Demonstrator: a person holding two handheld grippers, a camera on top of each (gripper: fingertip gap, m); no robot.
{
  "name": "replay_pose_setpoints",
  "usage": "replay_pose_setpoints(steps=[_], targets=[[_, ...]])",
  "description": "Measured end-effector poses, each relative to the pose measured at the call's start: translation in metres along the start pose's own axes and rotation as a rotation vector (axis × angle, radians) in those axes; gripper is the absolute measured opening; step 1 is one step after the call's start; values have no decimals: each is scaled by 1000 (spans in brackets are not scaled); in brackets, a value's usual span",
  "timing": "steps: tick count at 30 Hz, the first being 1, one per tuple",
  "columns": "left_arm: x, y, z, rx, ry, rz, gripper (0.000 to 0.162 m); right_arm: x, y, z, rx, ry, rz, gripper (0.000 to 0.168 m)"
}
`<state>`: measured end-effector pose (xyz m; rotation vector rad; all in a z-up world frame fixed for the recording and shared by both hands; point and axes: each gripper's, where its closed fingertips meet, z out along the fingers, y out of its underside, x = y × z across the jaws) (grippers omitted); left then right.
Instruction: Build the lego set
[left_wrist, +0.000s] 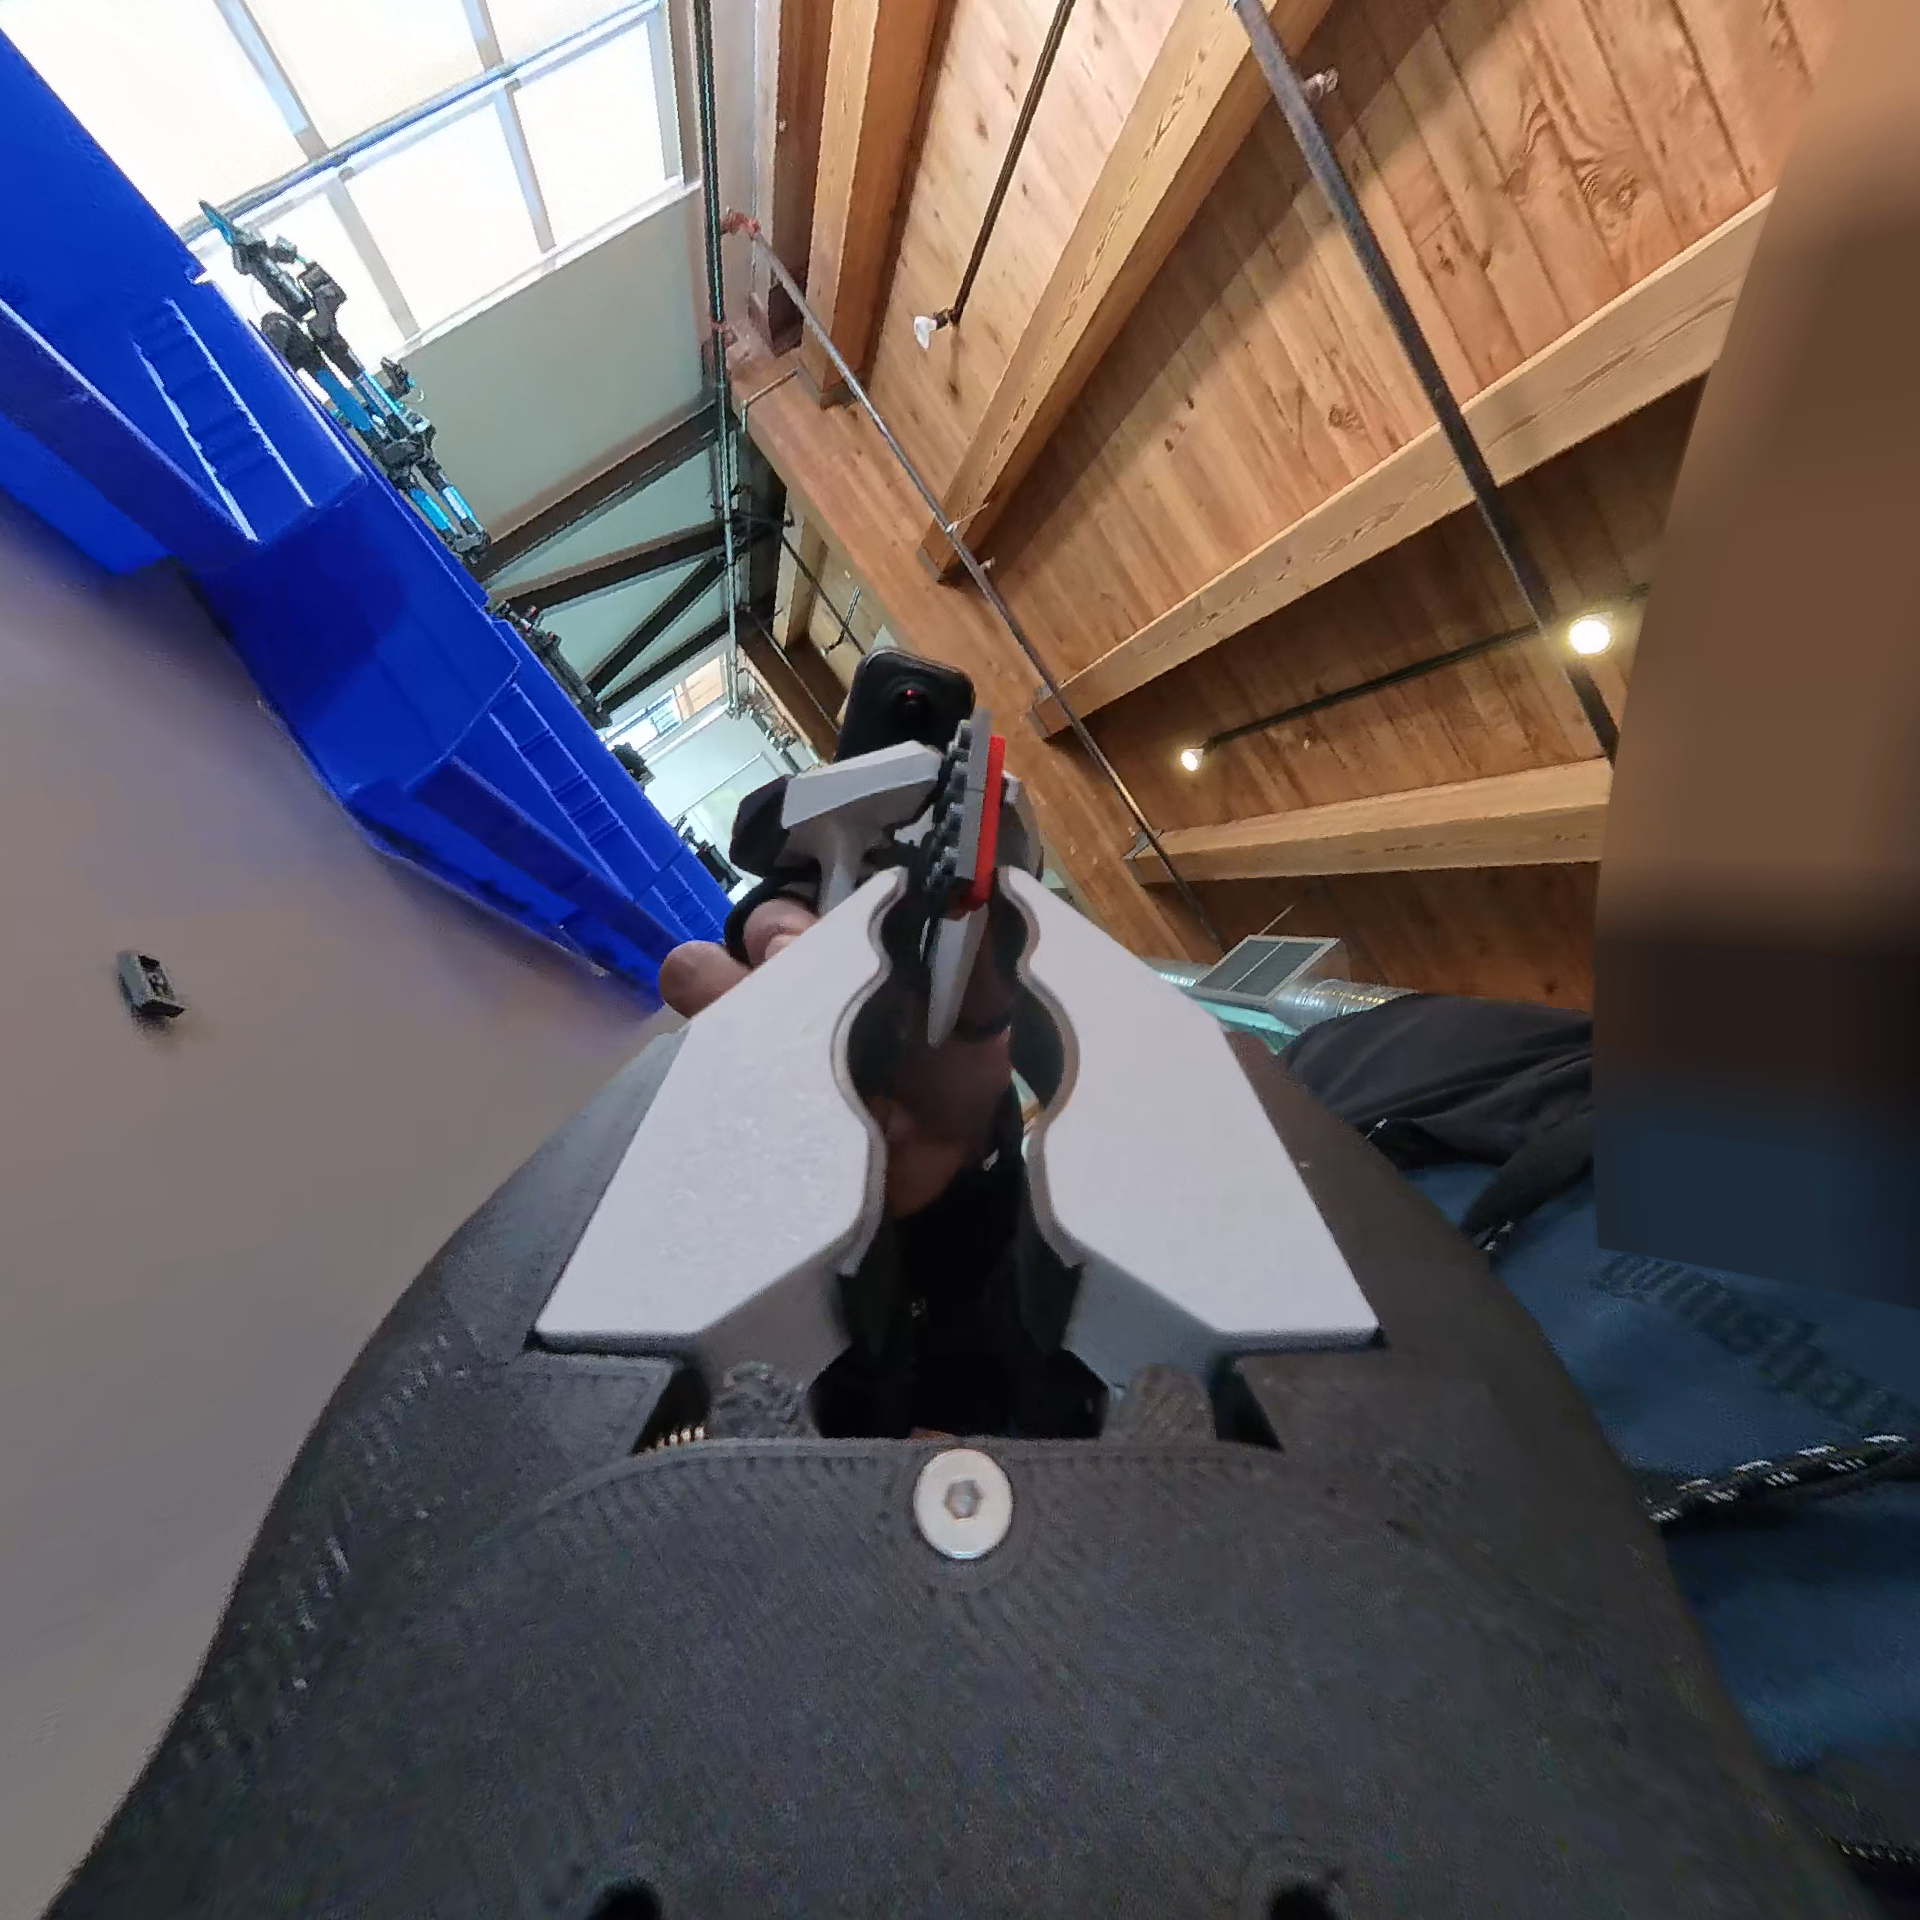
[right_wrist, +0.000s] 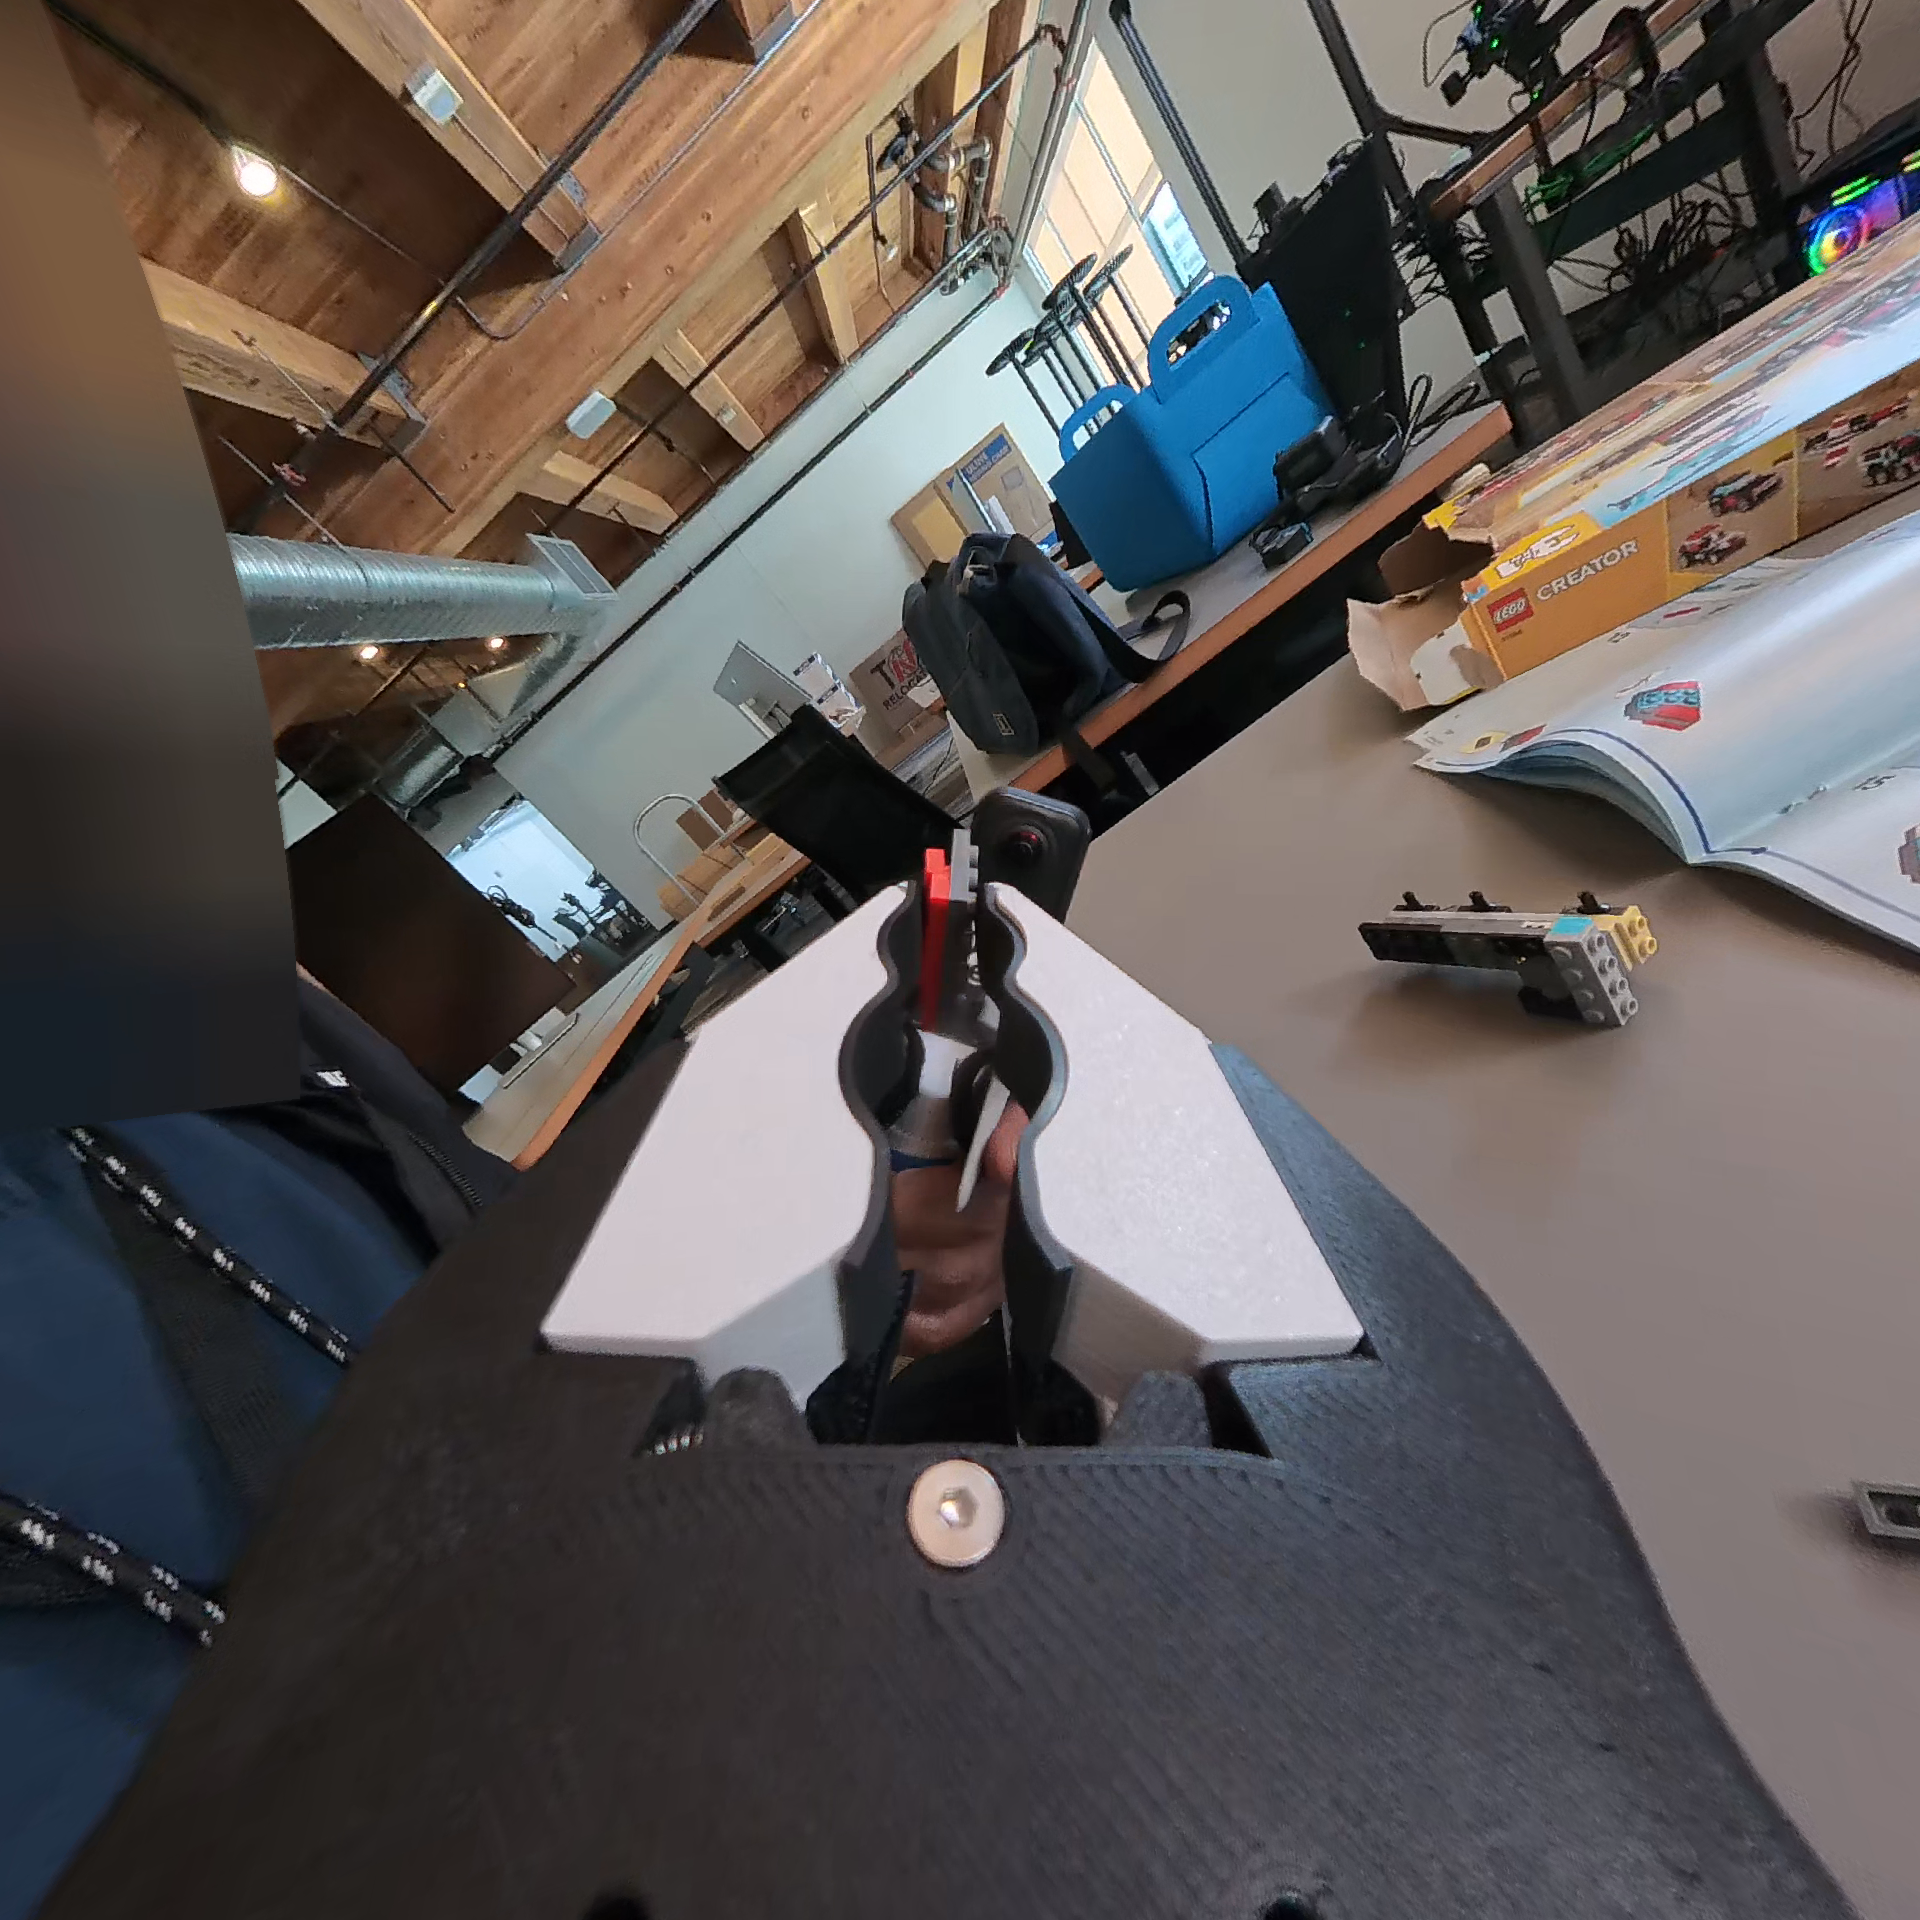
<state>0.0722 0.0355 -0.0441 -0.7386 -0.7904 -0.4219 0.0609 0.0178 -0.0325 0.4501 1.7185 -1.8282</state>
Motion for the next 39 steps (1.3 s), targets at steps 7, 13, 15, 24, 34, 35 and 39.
replay_pose_setpoints(steps=[7,13,15,24,34,35,39], targets=[[1,-4,3,73,29,-11,11,-2,-3,0,18,9,-31,8],[1,-4,2,86,36,5,9,-1,-2,0,23,18,-32,10],[0,-3,2,81,33,4,9,0,-1,0,22,21,-31,10],[2,-2,0,28,-23,139,9,-3,0,0,-12,-14,-48,10],[1,-1,-6,-93,-174,404,9,-9,-1,-3,-143,-60,-117,19],[1,0,-7,-111,-188,429,9,-10,-1,-3,-157,-63,-127,19],[0,4,-8,-174,-234,519,9,-10,5,-3,-229,-69,-154,17]])
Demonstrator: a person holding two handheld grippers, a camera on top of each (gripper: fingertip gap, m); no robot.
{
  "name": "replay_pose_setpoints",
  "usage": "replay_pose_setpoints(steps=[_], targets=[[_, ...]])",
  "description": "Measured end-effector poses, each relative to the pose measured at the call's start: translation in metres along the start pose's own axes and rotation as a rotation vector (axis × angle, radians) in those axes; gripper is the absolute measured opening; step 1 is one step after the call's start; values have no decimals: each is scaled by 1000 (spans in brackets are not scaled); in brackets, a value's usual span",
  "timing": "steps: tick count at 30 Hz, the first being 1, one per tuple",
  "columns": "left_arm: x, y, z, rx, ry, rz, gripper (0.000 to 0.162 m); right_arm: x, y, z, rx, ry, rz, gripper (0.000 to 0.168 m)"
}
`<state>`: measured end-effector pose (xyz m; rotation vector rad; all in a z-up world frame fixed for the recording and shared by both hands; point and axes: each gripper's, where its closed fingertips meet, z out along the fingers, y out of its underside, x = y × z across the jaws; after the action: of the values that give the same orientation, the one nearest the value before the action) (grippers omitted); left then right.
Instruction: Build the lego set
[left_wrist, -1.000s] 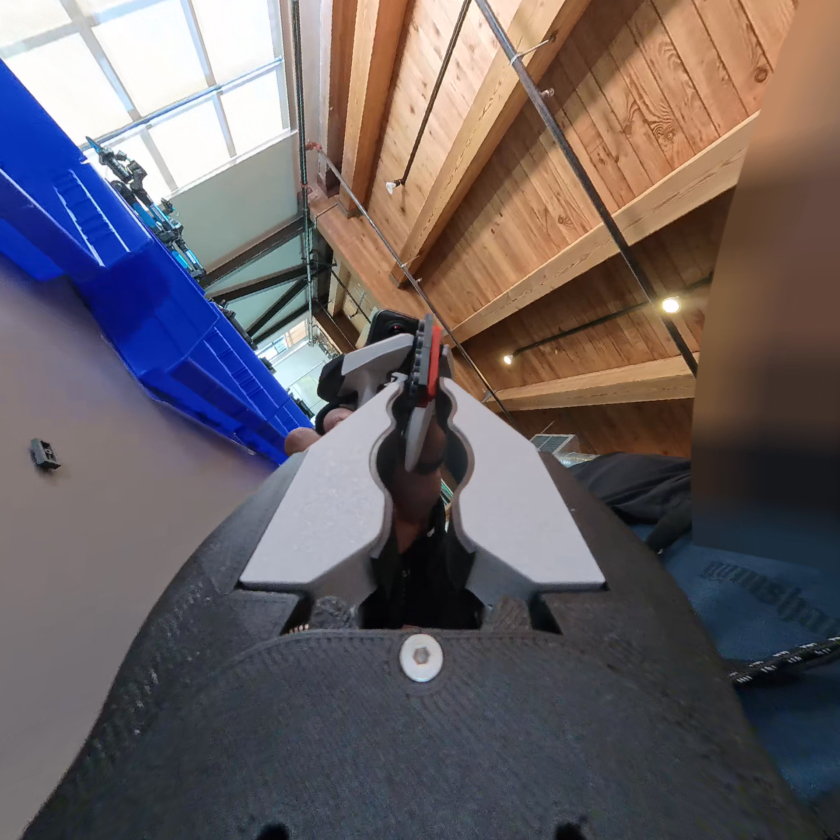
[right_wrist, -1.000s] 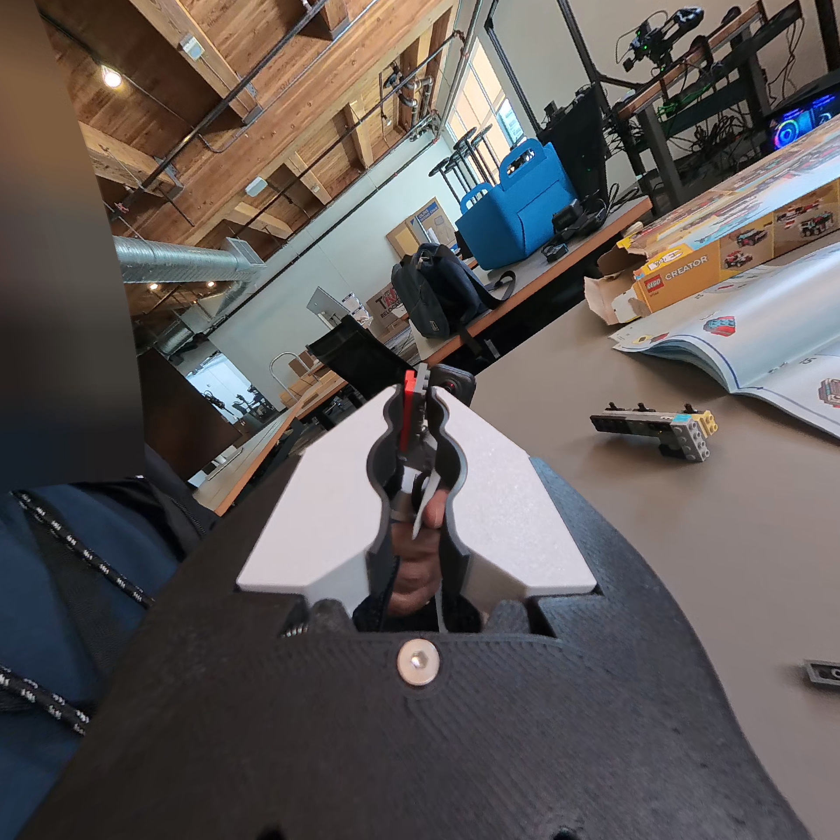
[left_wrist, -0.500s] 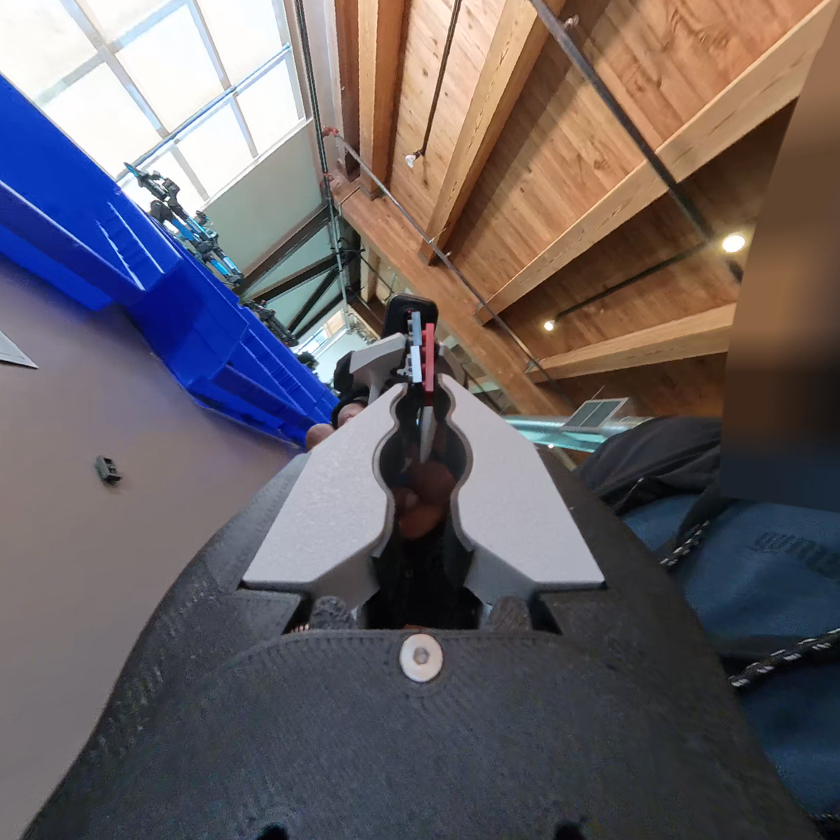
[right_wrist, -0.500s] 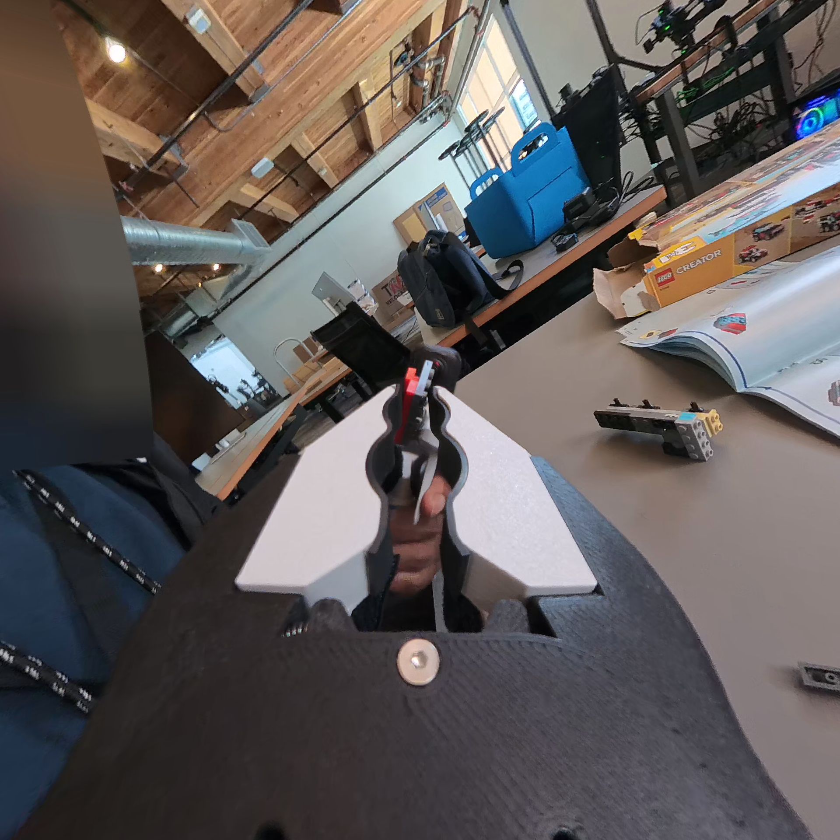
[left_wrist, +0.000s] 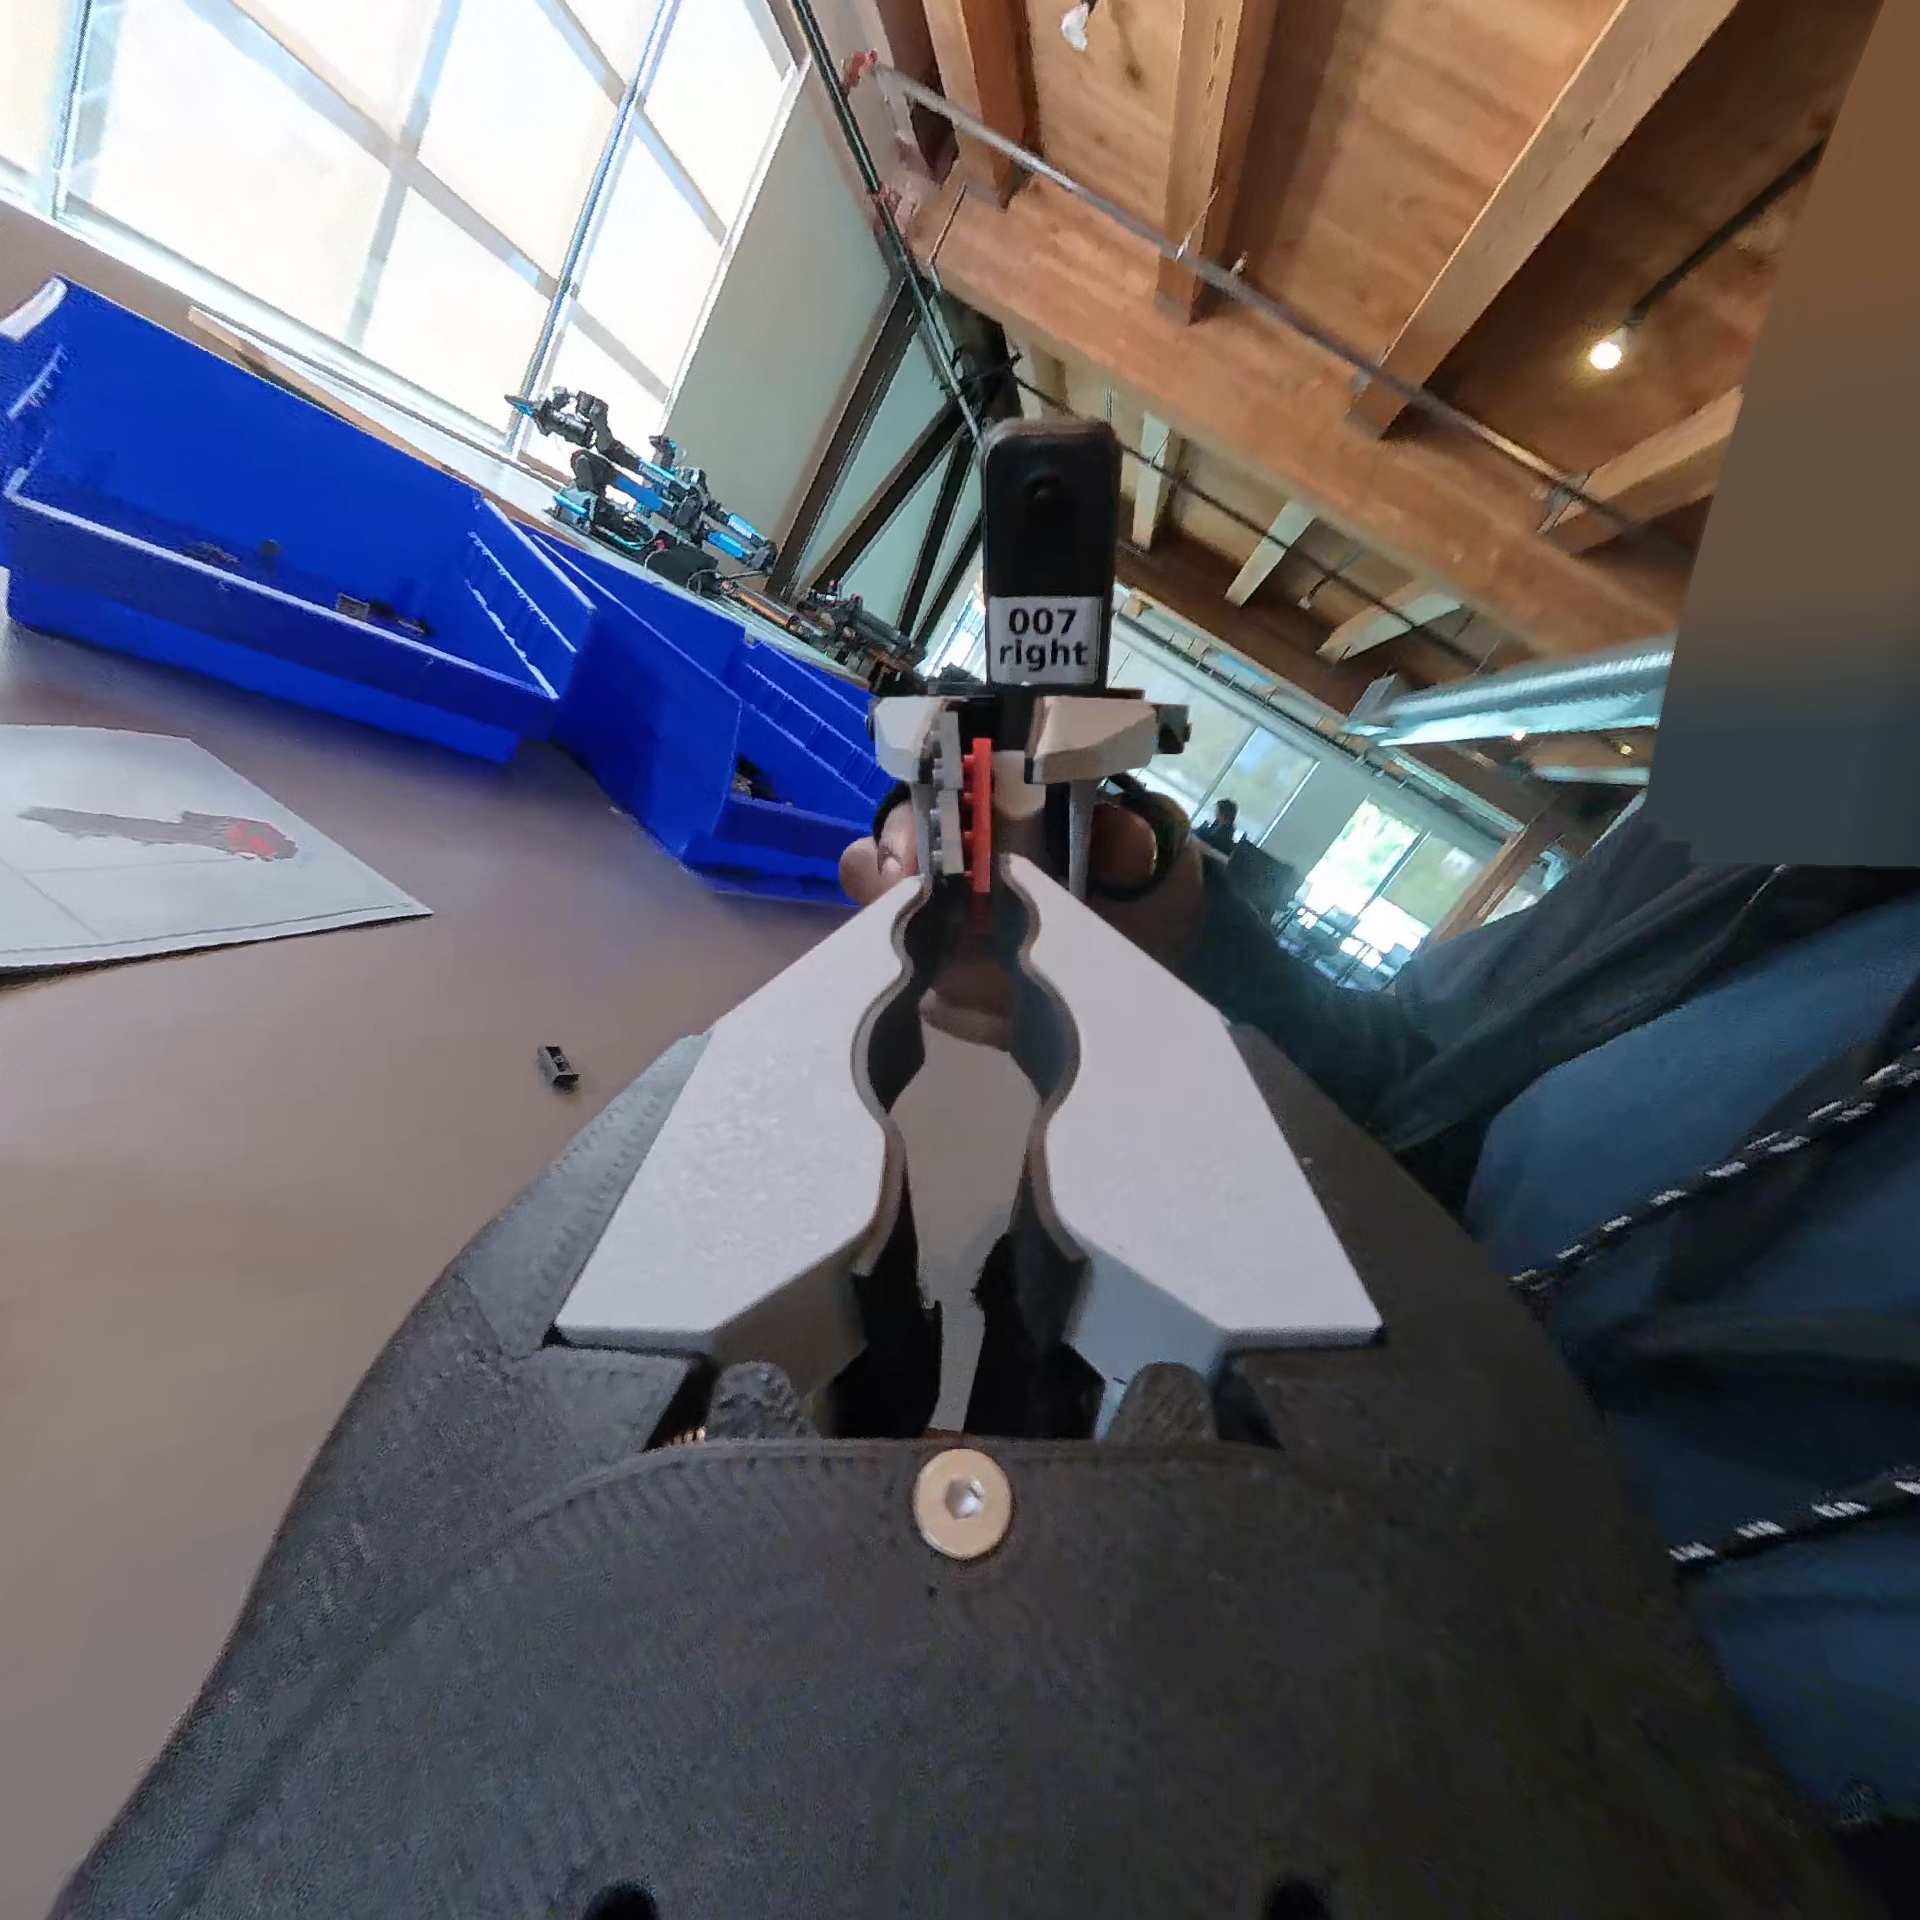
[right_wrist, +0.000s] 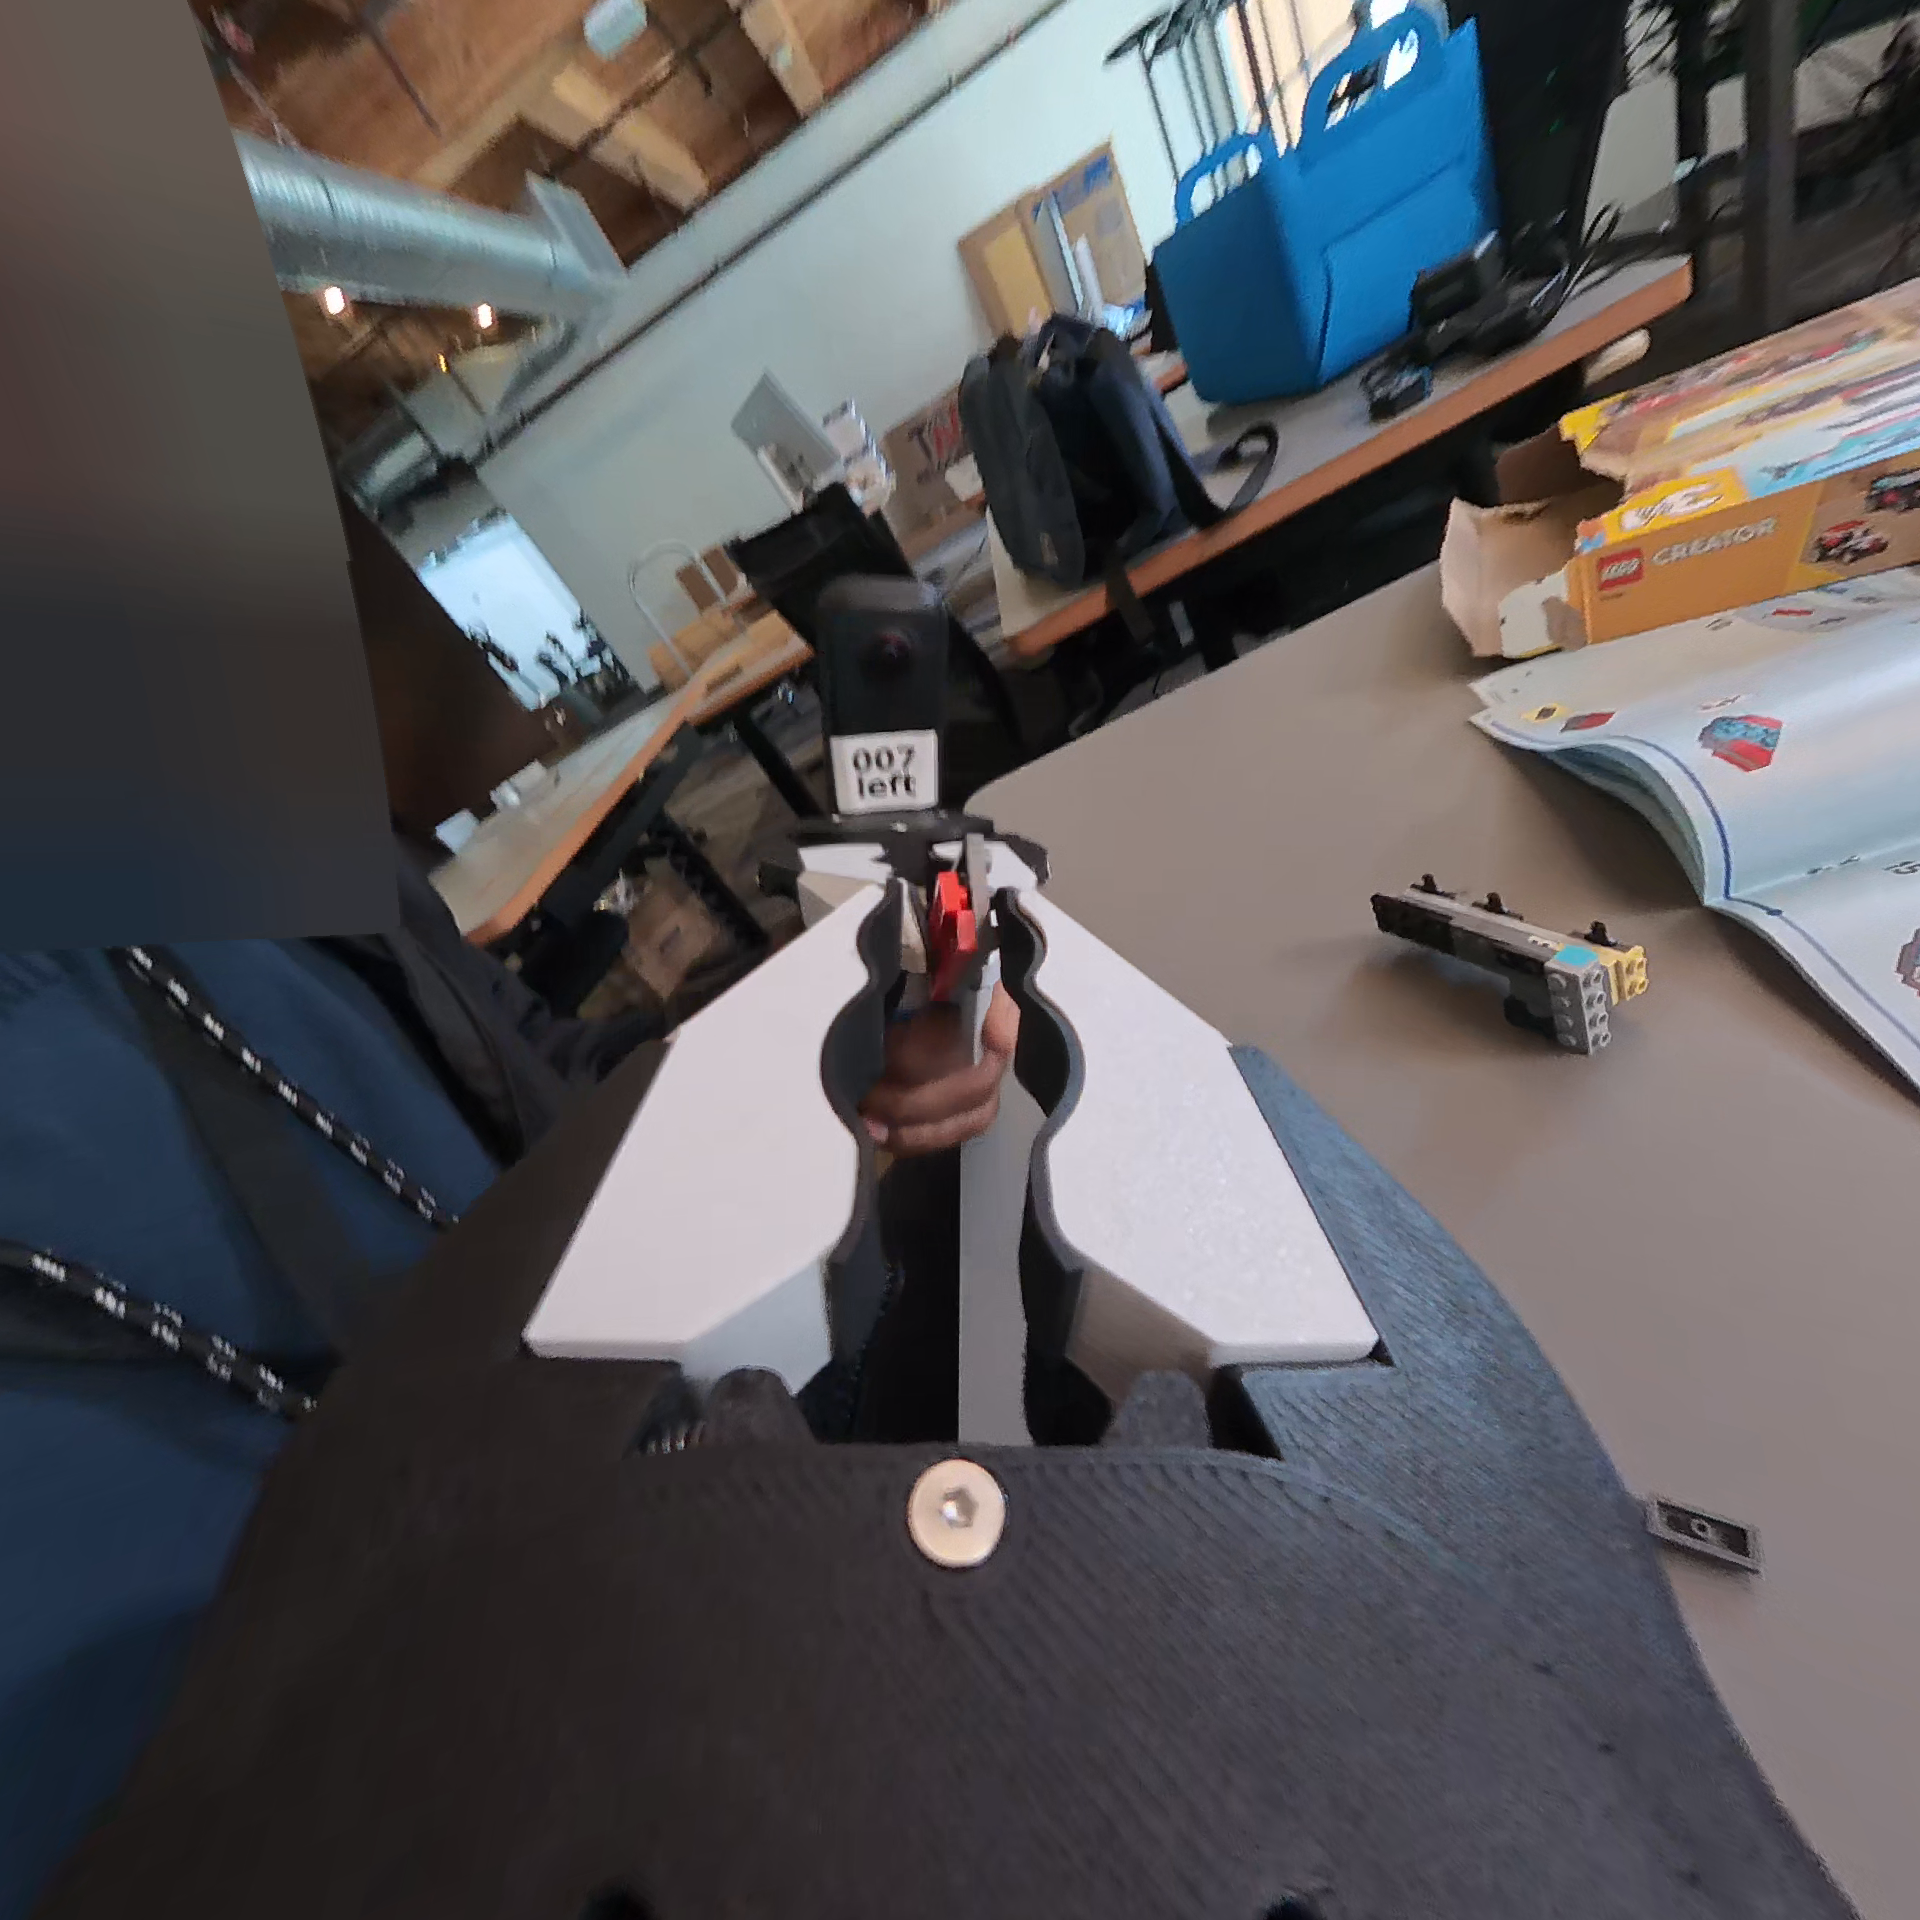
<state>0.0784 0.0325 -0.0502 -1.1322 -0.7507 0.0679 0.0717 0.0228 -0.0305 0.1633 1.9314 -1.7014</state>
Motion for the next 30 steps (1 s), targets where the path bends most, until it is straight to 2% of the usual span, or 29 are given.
replay_pose_setpoints(steps=[5,18,24,26,30], targets=[[4,4,1,-40,-1,67,9,-3,9,3,-61,-21,-8,12],[19,3,-2,-43,53,185,9,-19,10,2,-33,-86,-56,9],[23,-2,-3,2,112,94,9,-22,6,3,22,-92,-77,9],[25,-6,-2,44,139,31,16,-23,2,2,63,-86,-96,9],[28,-5,3,55,159,3,16,-24,0,2,97,-75,-124,9]])
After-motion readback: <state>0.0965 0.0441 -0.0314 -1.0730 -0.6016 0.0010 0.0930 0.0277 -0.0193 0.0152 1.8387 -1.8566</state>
